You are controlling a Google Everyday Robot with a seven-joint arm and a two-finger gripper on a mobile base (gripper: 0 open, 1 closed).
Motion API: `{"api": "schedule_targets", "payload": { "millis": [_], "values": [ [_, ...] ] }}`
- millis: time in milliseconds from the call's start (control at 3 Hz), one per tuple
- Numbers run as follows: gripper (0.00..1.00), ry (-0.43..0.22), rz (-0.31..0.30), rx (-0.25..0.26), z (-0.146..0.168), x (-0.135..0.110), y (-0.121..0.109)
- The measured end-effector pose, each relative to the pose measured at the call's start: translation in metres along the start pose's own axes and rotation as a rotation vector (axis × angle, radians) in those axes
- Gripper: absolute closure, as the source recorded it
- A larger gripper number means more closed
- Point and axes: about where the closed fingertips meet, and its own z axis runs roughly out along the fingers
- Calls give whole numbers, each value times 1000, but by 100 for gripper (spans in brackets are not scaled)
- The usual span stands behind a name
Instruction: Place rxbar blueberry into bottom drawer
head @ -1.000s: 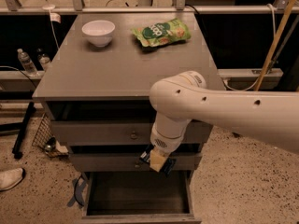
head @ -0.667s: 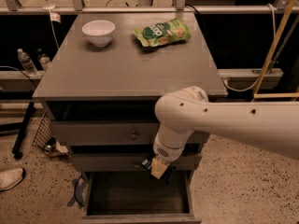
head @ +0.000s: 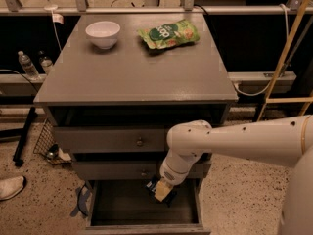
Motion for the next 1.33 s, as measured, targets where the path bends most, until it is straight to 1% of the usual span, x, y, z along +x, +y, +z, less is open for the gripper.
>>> {"api": "schedule_targets", "payload": {
  "millis": [333, 667, 1000, 1333],
  "values": [
    [100, 0, 0, 0, 0, 0, 0],
    [100, -62, 11, -25, 16, 6, -8],
    [100, -151, 36, -80, 43, 15, -17],
    [100, -263, 65, -137, 79, 27, -24]
  ]
}}
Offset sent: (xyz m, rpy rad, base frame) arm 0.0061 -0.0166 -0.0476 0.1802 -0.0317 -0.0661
